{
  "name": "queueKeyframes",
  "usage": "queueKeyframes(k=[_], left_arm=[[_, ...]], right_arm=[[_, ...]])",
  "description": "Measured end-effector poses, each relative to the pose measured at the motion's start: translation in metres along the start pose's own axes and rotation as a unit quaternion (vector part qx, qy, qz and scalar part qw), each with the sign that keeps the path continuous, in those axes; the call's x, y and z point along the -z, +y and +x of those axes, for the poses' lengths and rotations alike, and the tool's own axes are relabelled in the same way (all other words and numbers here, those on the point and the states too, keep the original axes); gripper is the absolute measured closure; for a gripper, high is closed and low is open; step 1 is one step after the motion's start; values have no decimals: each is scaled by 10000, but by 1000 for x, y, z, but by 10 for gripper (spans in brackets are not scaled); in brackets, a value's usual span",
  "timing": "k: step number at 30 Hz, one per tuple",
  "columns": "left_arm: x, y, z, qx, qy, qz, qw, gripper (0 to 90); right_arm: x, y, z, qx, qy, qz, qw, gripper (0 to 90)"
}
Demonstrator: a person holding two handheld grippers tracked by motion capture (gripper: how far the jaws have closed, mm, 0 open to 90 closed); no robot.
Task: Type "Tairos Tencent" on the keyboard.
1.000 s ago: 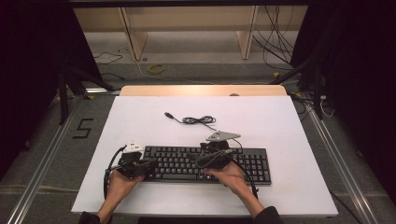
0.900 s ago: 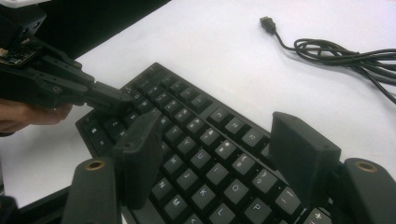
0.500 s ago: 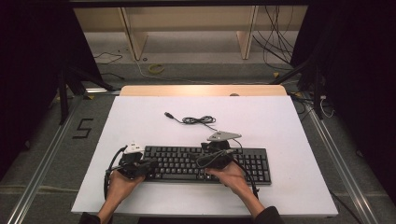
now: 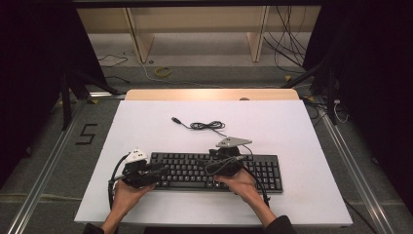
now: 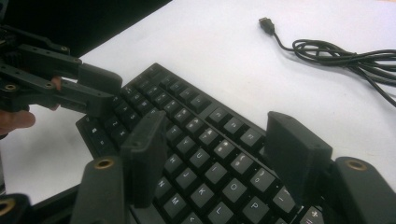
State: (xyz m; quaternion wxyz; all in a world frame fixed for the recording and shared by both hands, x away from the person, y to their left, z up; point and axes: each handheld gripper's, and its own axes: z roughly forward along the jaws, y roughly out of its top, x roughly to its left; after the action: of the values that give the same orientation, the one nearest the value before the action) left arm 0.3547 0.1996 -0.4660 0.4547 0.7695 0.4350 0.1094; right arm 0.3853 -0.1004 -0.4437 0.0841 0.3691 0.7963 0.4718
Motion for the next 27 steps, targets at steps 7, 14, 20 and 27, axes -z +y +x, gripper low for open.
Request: queueKeyframes(k=[7, 14, 20, 27], left_arm=[[3, 0, -1, 64, -92, -252, 9996, 441], [6, 0, -3, 80, -202, -454, 9987, 382], [8, -1, -5, 83, -267, -583, 9979, 354], [9, -2, -8, 39, -350, -657, 9972, 334]], right_arm=[[-3, -1, 1, 27, 28, 91, 10000, 519], [-7, -3, 1, 69, 58, 208, 9997, 665], [-11, -5, 0, 73, 68, 313, 9995, 781], [-17, -9, 0, 92, -3, 496, 9987, 876]])
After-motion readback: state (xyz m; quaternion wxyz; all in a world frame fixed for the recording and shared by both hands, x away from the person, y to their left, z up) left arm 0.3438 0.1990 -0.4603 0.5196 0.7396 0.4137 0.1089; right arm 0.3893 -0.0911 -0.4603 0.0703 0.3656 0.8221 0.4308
